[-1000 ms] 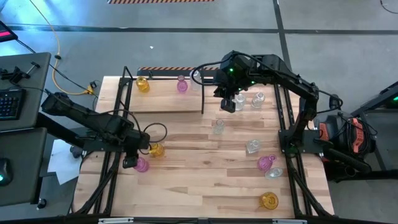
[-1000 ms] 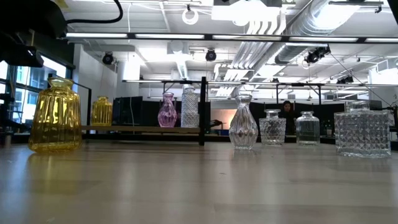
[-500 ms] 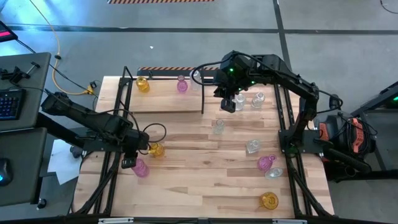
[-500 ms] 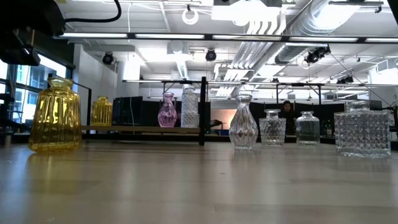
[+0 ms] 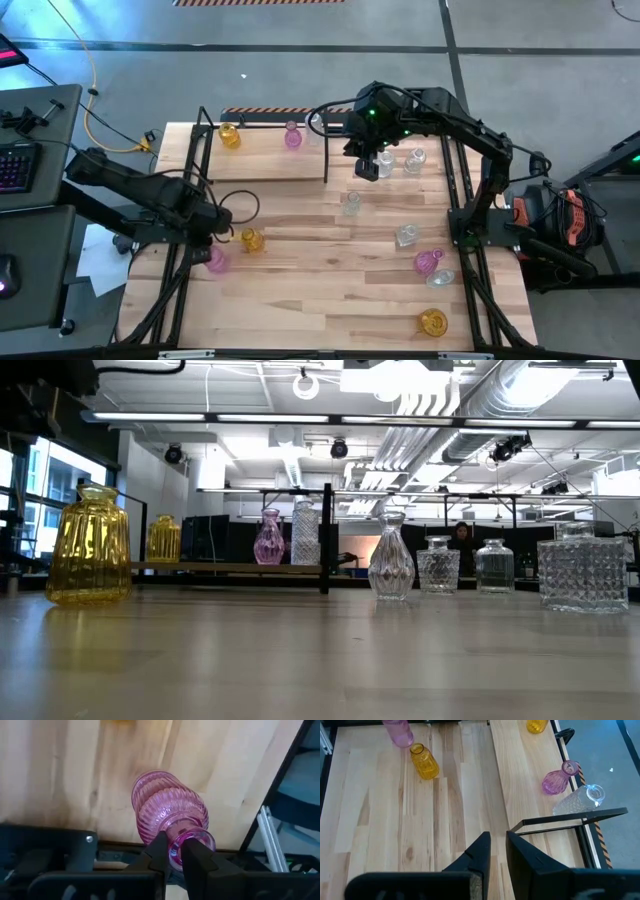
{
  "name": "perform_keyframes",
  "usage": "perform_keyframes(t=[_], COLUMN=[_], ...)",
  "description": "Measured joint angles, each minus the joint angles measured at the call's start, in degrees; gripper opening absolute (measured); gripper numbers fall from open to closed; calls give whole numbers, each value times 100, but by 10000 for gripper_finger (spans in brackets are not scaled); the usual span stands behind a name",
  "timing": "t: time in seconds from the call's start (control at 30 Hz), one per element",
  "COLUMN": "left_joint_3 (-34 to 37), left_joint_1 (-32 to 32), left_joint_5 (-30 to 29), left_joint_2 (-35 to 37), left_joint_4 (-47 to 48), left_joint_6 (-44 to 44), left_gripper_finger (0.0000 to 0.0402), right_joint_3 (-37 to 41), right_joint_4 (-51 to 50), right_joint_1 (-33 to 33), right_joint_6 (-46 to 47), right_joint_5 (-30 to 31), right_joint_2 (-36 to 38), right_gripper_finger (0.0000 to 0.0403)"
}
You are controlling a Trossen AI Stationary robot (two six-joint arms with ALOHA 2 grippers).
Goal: Sort vases onto shelf
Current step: Put the pink vase on the shelf aligned with the other pink vase
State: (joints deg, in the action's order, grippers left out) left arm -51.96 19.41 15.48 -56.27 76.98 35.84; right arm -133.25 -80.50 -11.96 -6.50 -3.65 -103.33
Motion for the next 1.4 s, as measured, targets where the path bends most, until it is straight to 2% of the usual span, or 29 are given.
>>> perform_keyframes(t=[0.4, 0.7, 0.87, 1.07, 1.4], left_joint_3=[-801, -1192, -1194, -1270, -2724], left_joint_1=[-629, -1455, -2153, -3000, -4357], left_joint_5=[-1018, -1813, -1902, -1739, -1754], left_joint_2=[4, 4, -250, -922, -2292], left_joint_4=[845, 1339, 1192, 304, -561], left_joint_6=[-60, -656, -1527, -2585, -4172], left_gripper_finger=[24, 23, 22, 22, 24], right_joint_3=[0, 0, 0, 0, 0], right_joint_4=[10, 10, 42, 139, 38], right_joint_1=[1, 46, 49, 49, 49], right_joint_6=[46, 53, 47, 31, 155], right_joint_5=[-134, -132, -131, -130, -130], right_joint_2=[0, 0, 0, 0, 0], right_gripper_finger=[41, 41, 41, 41, 41])
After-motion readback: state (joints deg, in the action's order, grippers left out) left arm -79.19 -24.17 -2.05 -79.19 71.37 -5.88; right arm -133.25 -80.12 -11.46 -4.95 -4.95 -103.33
